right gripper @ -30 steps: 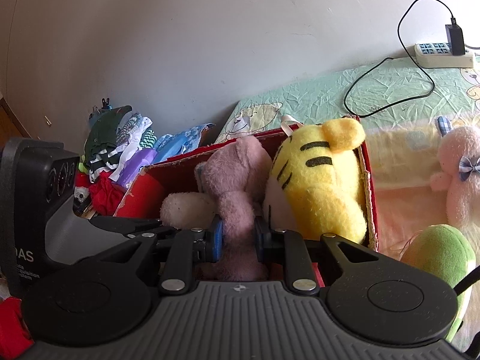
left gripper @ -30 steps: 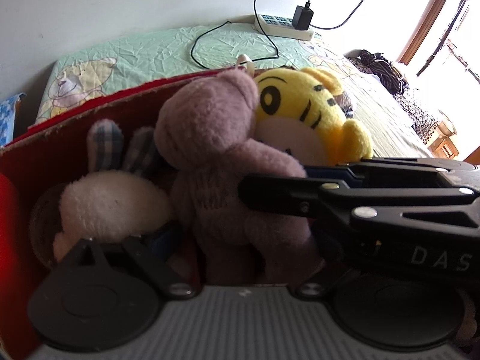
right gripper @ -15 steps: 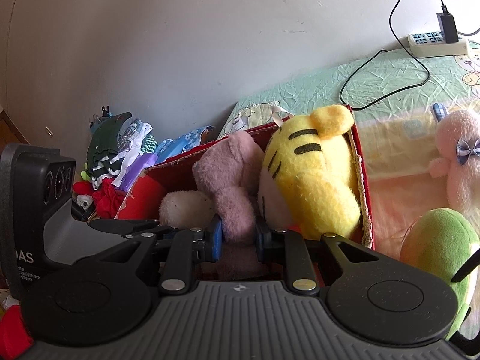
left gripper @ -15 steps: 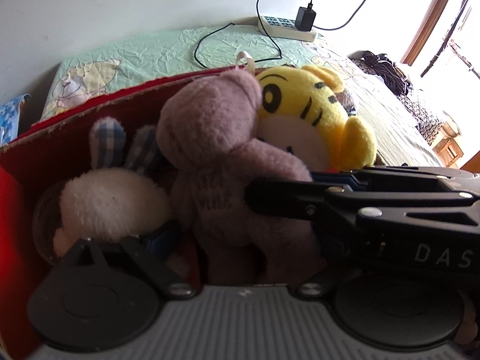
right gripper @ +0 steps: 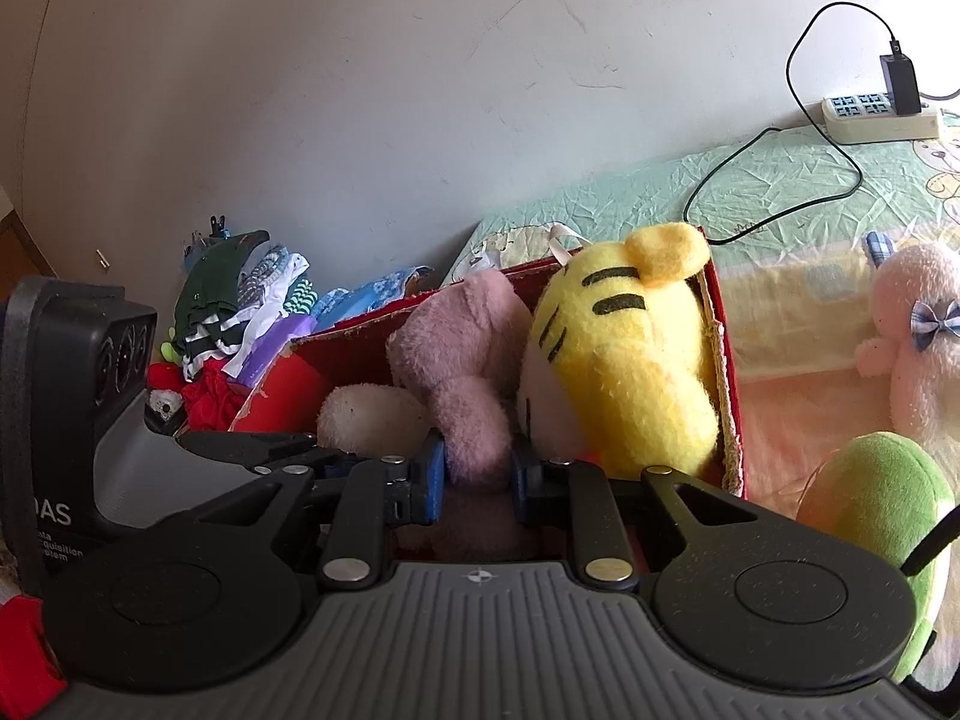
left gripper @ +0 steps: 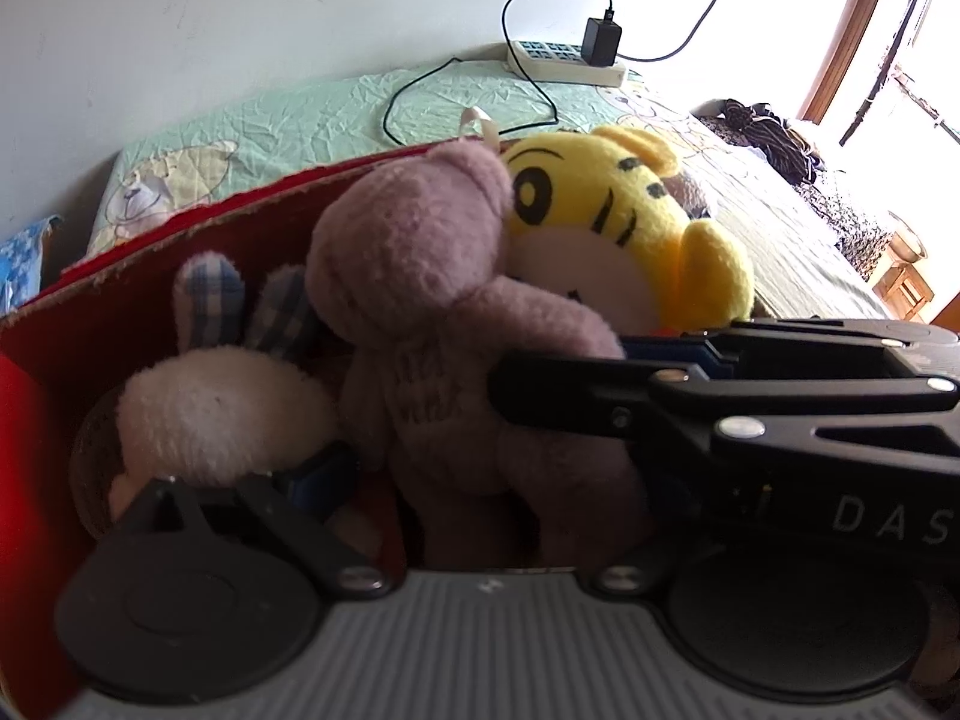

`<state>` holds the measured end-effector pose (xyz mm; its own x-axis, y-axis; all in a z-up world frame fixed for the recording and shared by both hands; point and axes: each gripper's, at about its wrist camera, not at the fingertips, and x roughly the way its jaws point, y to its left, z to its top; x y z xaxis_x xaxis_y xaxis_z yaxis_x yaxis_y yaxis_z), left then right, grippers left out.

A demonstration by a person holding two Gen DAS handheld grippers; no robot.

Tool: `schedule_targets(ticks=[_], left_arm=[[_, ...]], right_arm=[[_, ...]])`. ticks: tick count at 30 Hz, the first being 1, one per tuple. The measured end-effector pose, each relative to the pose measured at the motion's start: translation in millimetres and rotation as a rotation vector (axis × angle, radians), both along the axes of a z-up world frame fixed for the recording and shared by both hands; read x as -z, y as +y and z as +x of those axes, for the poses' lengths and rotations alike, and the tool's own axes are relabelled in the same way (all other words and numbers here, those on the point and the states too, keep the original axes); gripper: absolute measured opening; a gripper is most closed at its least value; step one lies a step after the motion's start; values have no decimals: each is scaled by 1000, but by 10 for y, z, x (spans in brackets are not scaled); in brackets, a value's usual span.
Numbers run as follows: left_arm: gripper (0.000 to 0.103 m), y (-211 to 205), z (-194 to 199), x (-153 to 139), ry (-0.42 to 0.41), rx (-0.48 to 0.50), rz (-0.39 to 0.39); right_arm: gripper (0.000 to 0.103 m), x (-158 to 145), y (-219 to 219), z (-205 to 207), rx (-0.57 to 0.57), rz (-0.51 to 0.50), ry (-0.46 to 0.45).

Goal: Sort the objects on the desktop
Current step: 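Lower the teddy bear into the red box beside the tiger plush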

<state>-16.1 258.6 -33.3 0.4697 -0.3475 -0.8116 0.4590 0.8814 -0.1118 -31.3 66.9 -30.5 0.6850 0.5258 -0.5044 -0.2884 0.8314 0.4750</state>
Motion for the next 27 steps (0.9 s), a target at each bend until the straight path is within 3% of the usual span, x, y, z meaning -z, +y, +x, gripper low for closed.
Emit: schedule_targets(ticks=[27], left_arm=[[101, -21, -61, 6, -46, 20, 0]], right_arm=[[20, 22, 0, -58, 0, -7, -52]])
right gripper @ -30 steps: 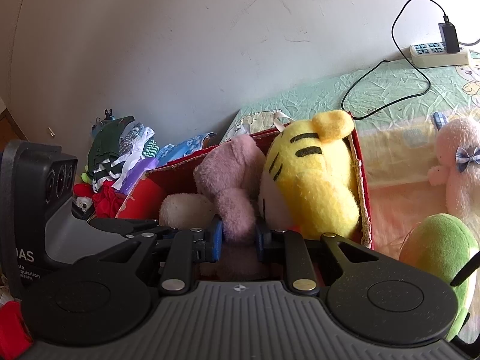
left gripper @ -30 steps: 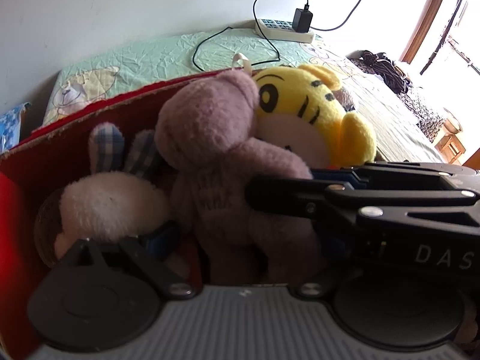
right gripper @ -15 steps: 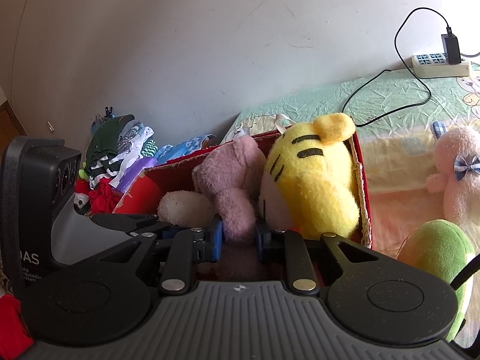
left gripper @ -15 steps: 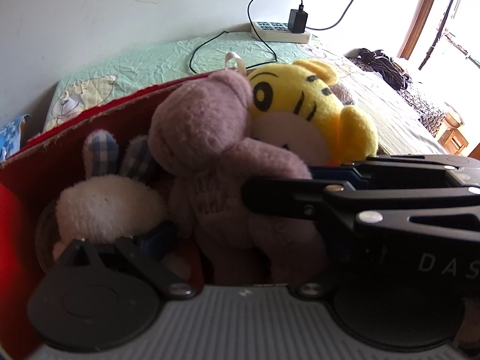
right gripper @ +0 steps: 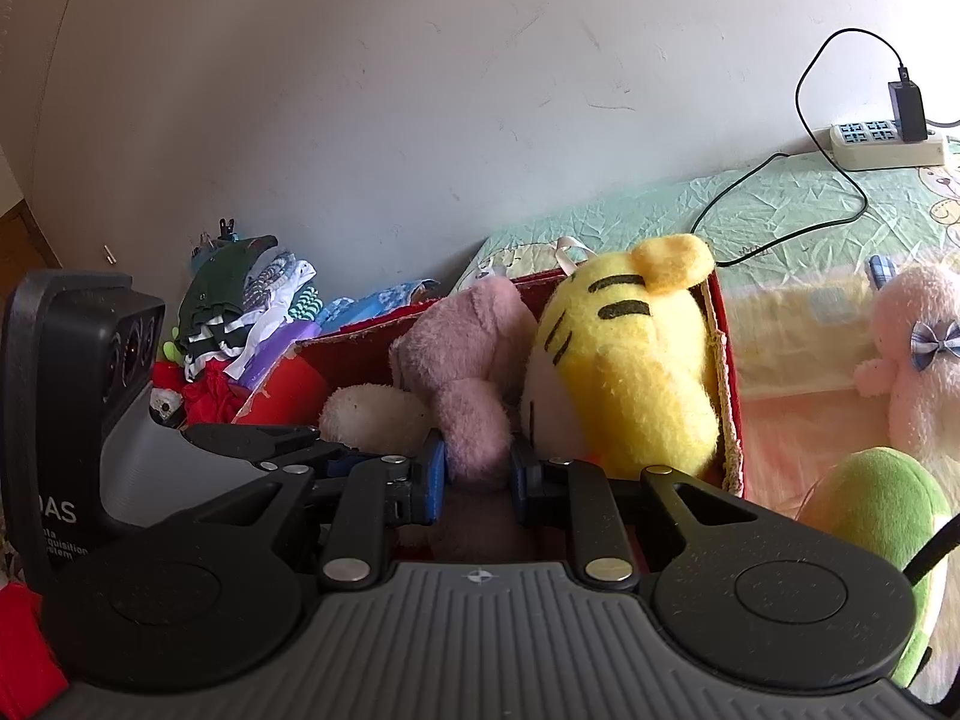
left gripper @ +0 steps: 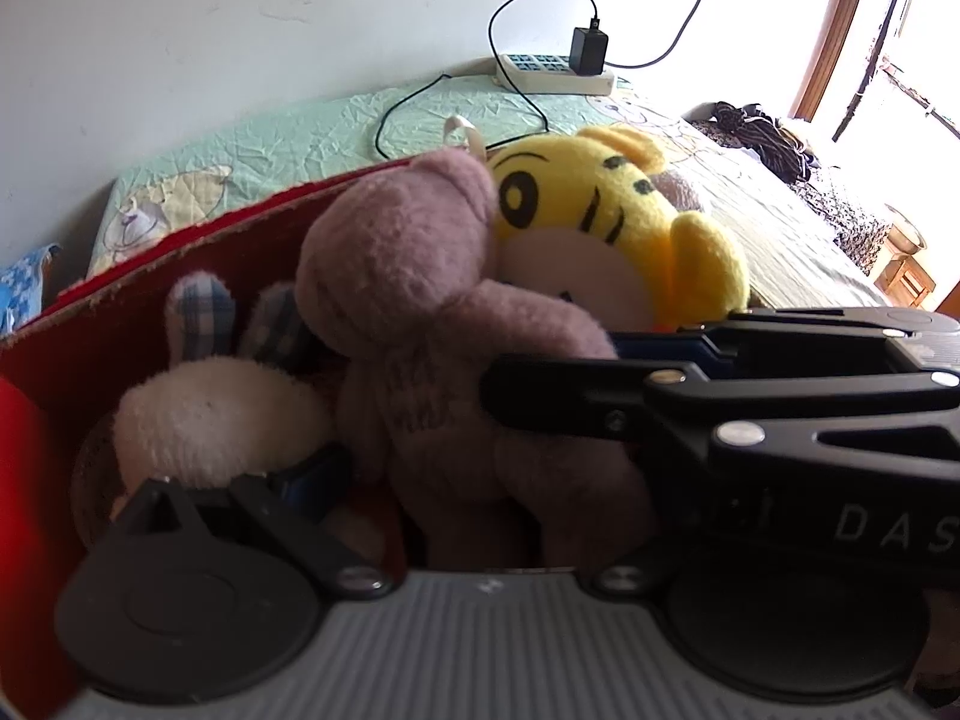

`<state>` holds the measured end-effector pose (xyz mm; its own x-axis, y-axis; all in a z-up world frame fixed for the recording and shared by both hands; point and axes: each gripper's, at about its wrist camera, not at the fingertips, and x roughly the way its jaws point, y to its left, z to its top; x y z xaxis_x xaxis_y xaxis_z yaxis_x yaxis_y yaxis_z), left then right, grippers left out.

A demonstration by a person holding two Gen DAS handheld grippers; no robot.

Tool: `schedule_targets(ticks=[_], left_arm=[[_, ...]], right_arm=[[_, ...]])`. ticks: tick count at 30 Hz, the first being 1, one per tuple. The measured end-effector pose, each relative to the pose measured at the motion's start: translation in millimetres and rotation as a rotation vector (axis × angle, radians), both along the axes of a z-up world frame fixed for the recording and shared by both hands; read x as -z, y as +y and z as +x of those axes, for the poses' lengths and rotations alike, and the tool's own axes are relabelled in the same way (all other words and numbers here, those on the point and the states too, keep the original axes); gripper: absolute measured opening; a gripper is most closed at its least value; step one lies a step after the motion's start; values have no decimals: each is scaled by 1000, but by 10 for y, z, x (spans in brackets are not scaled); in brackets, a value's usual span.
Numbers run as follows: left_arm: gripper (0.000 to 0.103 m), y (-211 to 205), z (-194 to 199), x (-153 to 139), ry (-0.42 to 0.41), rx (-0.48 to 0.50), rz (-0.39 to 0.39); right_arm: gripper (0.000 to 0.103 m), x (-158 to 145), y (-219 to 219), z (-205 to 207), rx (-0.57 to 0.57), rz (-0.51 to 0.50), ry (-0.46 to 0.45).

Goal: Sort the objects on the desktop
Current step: 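Lower the teddy bear into the red box beside the tiger plush, then open the right gripper to release the teddy bear in the box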

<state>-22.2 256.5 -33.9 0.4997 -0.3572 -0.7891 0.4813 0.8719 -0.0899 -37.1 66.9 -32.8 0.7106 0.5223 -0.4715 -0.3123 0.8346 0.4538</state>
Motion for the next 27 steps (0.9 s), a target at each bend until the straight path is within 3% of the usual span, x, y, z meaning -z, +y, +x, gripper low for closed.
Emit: schedule_targets(ticks=[27], left_arm=[[103, -33, 22, -2, -14, 30, 25]], right_arm=[[20, 14, 39, -3, 32, -28, -14]])
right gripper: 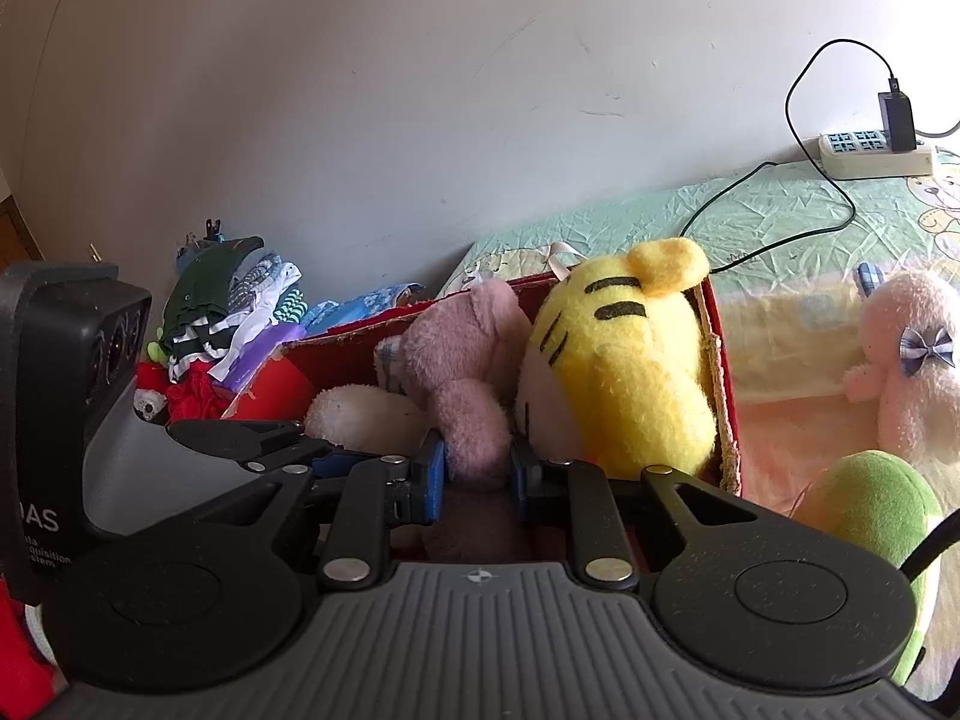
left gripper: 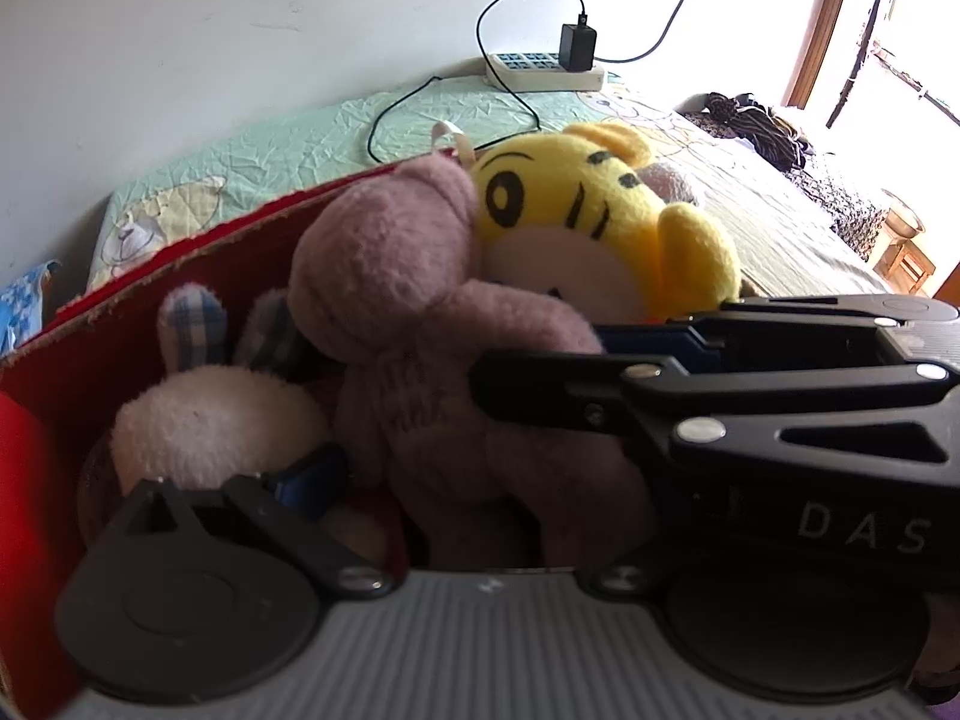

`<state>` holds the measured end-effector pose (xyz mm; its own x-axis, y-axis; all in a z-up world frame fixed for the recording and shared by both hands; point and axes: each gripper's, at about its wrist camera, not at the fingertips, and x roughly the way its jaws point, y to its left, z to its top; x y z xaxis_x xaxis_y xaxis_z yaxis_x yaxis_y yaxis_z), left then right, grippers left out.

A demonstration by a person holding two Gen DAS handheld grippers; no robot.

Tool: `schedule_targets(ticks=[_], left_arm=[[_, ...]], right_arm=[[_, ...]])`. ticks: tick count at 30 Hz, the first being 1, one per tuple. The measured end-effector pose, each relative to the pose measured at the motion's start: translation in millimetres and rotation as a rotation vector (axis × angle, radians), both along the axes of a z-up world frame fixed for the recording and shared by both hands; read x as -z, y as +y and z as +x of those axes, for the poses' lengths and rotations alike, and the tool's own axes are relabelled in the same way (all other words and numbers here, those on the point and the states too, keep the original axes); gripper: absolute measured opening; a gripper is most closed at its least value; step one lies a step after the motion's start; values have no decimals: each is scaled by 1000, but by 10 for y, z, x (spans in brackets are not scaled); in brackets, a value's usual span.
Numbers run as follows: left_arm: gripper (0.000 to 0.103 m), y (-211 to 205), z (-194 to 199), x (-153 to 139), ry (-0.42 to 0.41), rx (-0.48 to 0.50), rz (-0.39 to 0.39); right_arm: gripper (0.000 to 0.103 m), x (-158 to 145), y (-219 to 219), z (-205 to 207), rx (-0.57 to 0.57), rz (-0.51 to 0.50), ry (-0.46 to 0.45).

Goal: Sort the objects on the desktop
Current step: 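Open the right gripper to release the teddy bear in the box, then move the right gripper to the white bunny with blue bow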

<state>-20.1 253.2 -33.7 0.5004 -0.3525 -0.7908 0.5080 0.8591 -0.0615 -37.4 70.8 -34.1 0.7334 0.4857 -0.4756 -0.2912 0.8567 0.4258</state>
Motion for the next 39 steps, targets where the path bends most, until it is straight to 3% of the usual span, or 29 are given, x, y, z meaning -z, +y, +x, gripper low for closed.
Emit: schedule_targets(ticks=[13, 24, 32, 39], left_arm=[[103, 4, -32, -8, -7, -9, 1], [102, 1, -202, -170, -123, -137, 4], [102, 37, -468, -352, -112, -223, -84], [102, -190, -830, -504, -90, -240, -147]], right_arm=[[23, -15, 4, 32, -16, -5, 20], [31, -111, -100, -26, -55, 88, 42], [32, -254, -294, -188, -121, 161, 4], [32, -359, -845, -361, -93, 243, -22]])
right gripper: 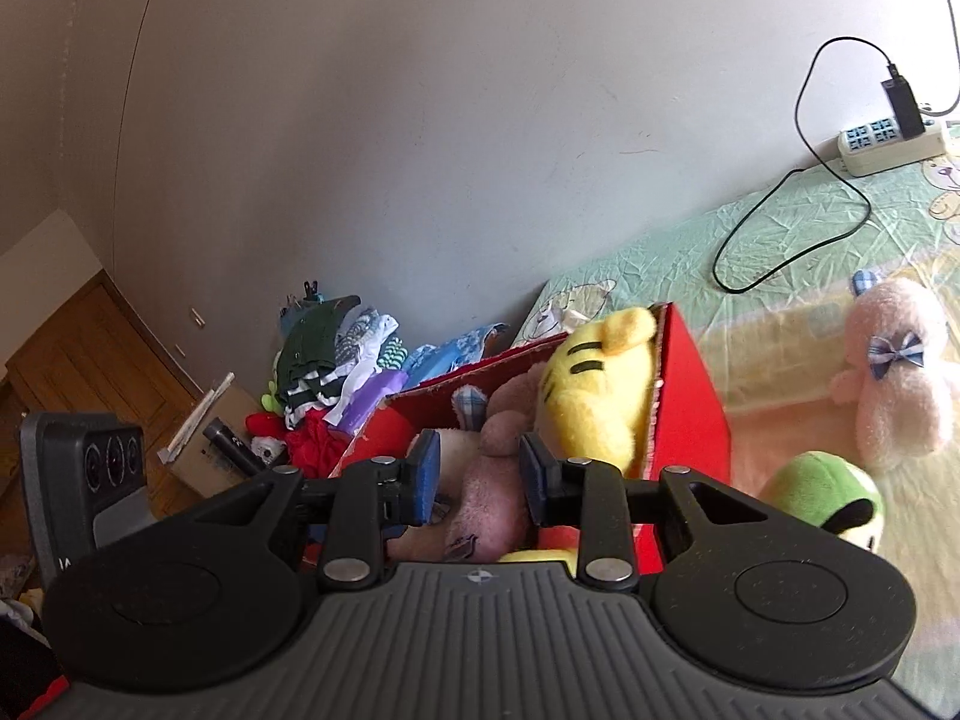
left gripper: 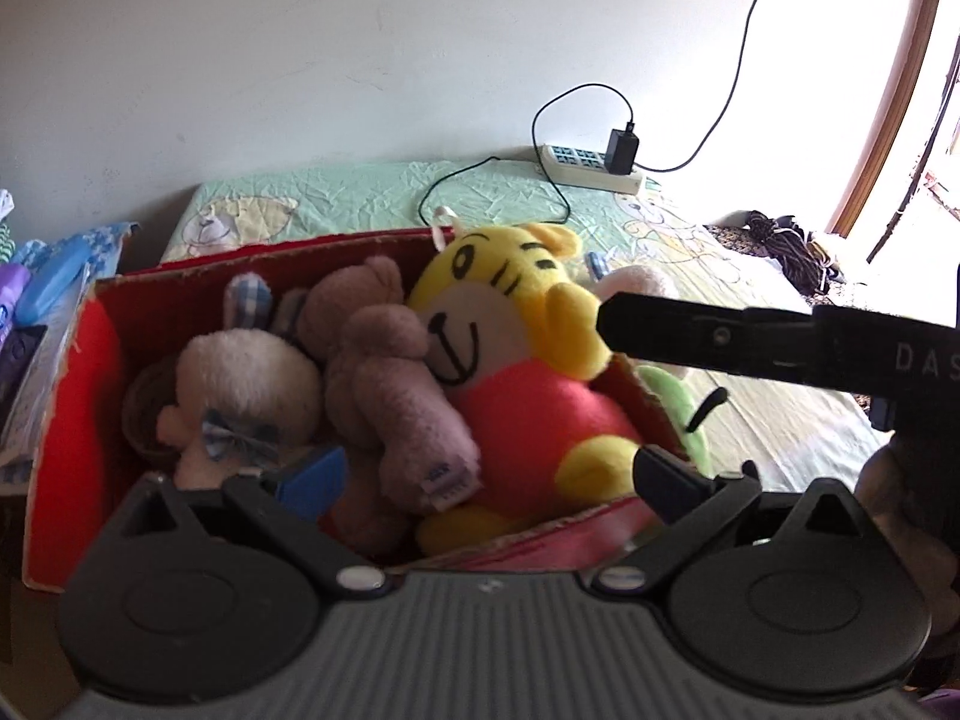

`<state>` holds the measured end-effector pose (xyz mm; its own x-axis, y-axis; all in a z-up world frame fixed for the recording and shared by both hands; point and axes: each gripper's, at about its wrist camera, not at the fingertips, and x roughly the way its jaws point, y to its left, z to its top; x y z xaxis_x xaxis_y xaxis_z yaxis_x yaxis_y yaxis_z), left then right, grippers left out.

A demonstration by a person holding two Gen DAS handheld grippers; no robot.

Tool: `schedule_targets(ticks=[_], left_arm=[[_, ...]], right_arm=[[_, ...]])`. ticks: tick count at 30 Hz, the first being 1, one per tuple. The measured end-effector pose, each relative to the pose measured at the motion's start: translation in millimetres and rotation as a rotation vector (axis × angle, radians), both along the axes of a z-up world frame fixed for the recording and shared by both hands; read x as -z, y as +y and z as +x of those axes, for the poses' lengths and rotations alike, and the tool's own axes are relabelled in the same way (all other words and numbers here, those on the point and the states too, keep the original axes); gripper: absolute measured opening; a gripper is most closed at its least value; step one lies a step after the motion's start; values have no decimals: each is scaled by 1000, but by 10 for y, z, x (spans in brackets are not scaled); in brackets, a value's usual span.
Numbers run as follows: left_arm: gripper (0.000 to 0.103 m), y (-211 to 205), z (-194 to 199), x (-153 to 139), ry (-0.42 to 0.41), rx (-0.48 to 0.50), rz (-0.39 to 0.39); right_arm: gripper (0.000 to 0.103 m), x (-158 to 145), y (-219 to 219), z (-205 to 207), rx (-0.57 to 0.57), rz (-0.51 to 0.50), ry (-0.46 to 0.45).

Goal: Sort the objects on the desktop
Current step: 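Move the right gripper to the white bunny with blue bow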

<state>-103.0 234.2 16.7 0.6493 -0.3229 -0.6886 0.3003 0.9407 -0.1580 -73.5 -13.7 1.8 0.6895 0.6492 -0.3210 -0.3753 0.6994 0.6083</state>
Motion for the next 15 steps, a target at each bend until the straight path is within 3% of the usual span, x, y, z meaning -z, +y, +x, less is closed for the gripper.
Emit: schedule_targets(ticks=[5, 15], left_arm=[[102, -439, -140, -76, -11, 66, -5], [102, -1440, -163, 22, -14, 230, 15]], right_arm=[[32, 82, -534, -139, 82, 5, 33], [33, 452, -1353, -208, 205, 30, 204]])
